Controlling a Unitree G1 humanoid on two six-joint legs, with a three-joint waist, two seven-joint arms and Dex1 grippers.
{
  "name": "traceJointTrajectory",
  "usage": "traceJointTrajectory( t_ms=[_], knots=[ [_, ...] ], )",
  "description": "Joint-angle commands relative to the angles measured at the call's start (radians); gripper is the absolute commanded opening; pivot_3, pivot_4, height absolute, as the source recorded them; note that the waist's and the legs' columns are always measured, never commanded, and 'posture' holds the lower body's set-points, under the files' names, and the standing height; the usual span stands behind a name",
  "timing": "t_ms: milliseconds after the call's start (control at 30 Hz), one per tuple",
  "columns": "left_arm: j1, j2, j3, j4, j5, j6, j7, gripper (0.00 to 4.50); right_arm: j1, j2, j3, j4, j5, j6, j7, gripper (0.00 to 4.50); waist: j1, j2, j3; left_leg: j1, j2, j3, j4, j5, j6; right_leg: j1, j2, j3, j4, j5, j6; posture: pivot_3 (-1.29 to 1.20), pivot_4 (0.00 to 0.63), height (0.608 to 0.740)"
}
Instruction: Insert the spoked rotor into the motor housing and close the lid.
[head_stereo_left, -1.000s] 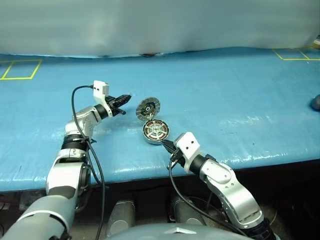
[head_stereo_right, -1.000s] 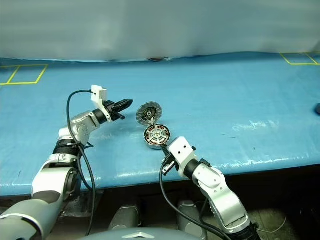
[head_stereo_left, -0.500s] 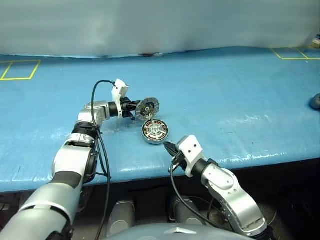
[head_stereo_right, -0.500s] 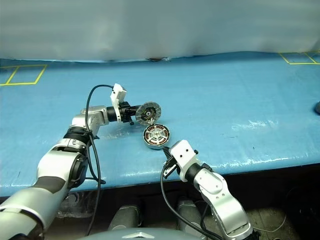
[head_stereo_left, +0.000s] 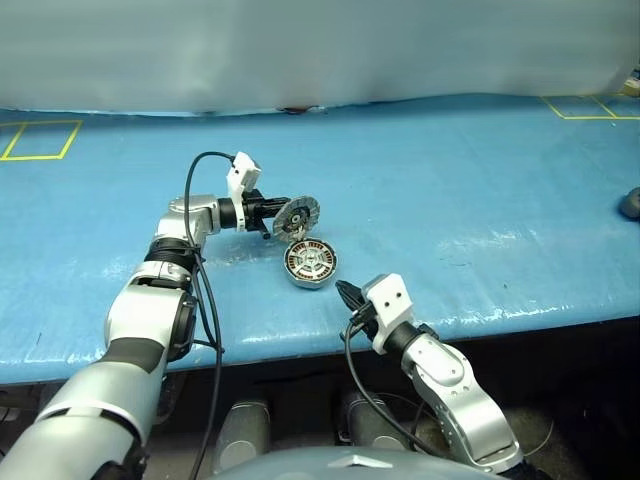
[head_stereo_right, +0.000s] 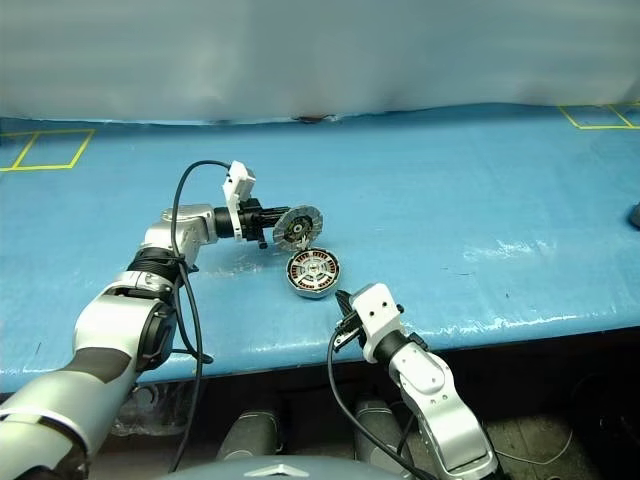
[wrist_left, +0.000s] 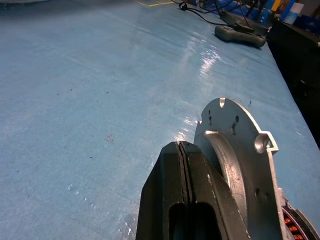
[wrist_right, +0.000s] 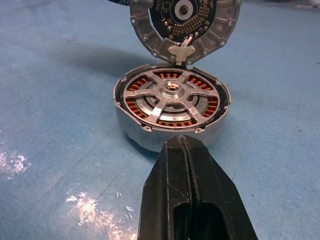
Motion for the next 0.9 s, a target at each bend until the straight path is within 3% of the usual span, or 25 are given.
traceJointTrajectory(
  t_ms=[33,633,900],
  knots=[
    [-0.021,-0.001,-0.012,-0.046,0.008,-0.021,-0.047,0.00,-0.006,0.005,-0.020,-0.018,0.011,-0.032,0.002,0.02,0.000,0.000,0.000,0.000,0.000,0.000,0.000,0.000,0.000,0.000,0.000,0.000,0.000,0.000,0.000,0.00,0.150,0.740],
    [0.078,-0.056,-0.204,-0.231,0.074,-0.004,-0.247,0.00,0.018,0.024,-0.039,-0.019,0.011,-0.046,-0.016,0.02,0.000,0.000,0.000,0.000,0.000,0.000,0.001,0.000,0.000,0.000,0.000,0.001,0.001,0.000,0.000,0.00,0.150,0.740],
    [0.137,-0.034,-0.267,-0.284,0.112,-0.019,-0.248,0.00,0.015,0.031,-0.040,-0.012,0.008,-0.050,-0.019,0.02,0.001,0.000,0.000,0.001,0.000,0.000,0.002,0.000,0.000,0.000,0.000,0.001,0.003,0.000,-0.001,0.00,0.150,0.740]
  ],
)
